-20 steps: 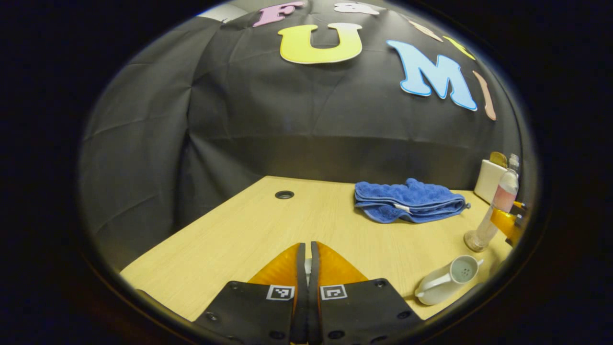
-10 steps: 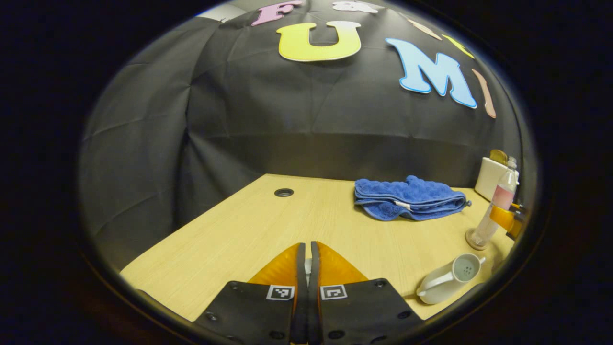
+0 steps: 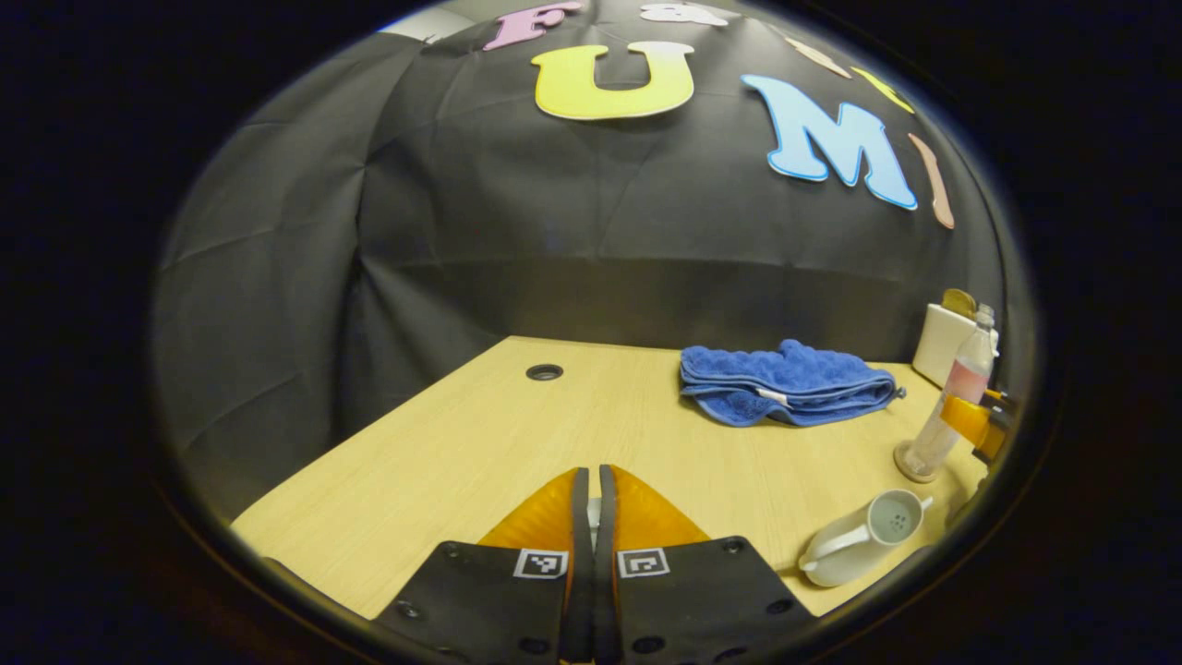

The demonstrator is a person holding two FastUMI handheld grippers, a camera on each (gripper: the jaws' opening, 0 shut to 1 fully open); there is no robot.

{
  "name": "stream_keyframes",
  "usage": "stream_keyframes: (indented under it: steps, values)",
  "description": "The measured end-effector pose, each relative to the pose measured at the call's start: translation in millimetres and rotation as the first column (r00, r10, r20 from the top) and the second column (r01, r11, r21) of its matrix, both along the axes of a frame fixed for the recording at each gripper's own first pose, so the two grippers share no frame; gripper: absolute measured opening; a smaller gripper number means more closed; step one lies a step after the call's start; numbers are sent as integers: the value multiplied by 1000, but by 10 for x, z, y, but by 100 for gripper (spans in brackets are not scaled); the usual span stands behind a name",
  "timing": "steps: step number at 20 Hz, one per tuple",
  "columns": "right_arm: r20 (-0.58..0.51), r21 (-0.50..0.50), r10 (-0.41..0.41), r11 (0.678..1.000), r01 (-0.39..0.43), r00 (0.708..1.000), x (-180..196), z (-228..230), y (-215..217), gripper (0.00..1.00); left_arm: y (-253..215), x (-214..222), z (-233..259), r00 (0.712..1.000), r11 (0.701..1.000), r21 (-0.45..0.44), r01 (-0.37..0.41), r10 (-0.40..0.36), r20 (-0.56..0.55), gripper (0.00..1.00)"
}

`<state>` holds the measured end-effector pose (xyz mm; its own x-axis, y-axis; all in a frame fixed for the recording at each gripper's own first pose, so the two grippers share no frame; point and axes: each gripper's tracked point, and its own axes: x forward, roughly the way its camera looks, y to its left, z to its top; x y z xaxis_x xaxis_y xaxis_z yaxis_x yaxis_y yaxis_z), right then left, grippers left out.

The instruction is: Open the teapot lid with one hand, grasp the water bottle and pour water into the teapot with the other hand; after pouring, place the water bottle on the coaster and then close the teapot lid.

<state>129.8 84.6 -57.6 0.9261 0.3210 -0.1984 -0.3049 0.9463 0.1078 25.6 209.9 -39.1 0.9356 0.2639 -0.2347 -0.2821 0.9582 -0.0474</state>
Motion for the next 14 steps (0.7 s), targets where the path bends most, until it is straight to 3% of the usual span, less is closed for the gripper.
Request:
stream_keyframes:
  steps: [7, 14]
  values:
    - [91, 55, -12, 998, 7, 996, -146, 267, -114, 93, -241, 11, 94, 997, 998, -11, 68, -68, 41, 7]
    - [146, 63, -78, 996, 70, 986, -405, 295, -443, 93, -760, -24, 336, 967, 974, -28, 227, -221, 130, 7]
